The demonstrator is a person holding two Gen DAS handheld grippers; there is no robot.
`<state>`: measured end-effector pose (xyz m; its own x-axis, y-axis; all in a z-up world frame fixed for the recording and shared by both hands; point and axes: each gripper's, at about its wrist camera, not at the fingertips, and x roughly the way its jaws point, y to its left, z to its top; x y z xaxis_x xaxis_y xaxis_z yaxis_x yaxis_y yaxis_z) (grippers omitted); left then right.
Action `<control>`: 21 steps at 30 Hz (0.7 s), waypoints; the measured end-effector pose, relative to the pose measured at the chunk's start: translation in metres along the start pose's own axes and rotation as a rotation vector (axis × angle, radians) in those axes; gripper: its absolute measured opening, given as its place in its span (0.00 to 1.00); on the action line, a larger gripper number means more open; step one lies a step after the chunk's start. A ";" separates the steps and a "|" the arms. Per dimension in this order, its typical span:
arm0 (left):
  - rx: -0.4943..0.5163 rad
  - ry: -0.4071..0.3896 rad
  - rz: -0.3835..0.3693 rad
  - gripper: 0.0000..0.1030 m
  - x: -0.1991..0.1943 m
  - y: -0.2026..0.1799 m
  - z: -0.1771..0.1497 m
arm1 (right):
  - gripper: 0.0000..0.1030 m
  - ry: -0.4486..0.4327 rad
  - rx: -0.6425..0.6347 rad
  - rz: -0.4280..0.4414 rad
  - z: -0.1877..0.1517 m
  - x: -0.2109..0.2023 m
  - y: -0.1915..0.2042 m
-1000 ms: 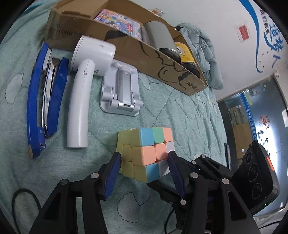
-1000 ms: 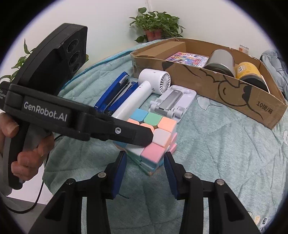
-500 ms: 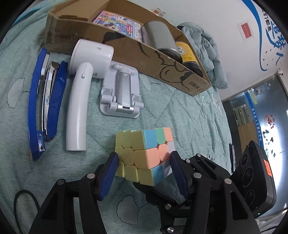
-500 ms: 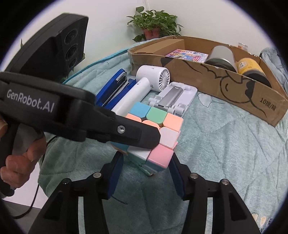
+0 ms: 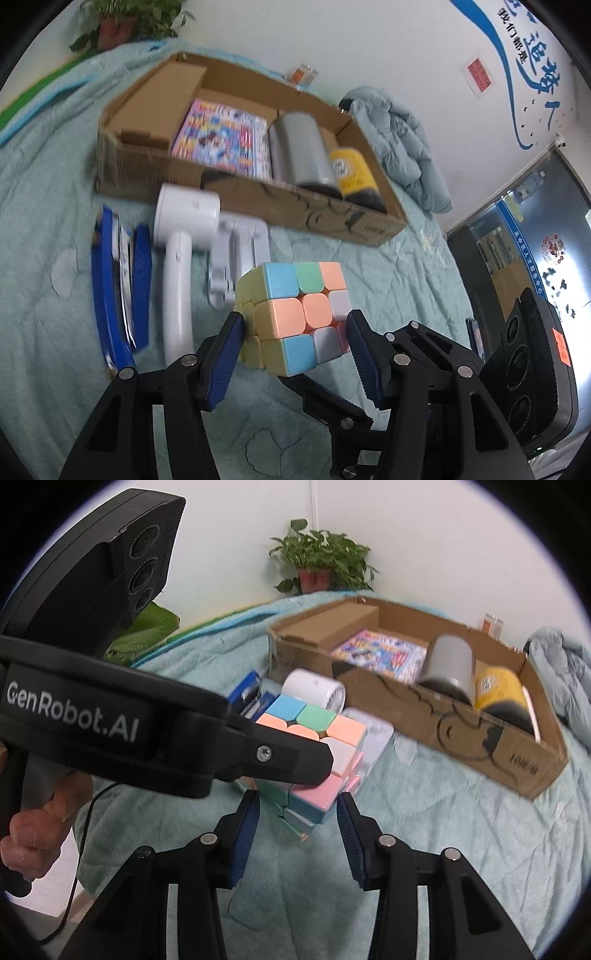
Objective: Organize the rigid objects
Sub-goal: 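Carry the Rubik's cube into the box onto the board-game box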
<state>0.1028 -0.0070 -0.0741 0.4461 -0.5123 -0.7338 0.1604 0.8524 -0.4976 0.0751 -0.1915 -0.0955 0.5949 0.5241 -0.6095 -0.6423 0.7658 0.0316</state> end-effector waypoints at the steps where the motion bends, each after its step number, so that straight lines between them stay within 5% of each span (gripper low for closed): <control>1: 0.009 -0.021 0.000 0.53 -0.006 0.000 0.010 | 0.41 -0.013 -0.012 -0.004 0.008 0.000 -0.001; 11: 0.099 -0.126 0.046 0.53 -0.027 0.001 0.108 | 0.41 -0.112 -0.090 -0.027 0.092 0.024 -0.026; 21: 0.065 -0.037 0.051 0.53 0.027 0.048 0.181 | 0.41 -0.040 -0.017 0.041 0.126 0.085 -0.064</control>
<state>0.2815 0.0387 -0.0341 0.4871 -0.4650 -0.7392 0.1930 0.8829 -0.4282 0.2278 -0.1485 -0.0494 0.5866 0.5694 -0.5759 -0.6745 0.7371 0.0417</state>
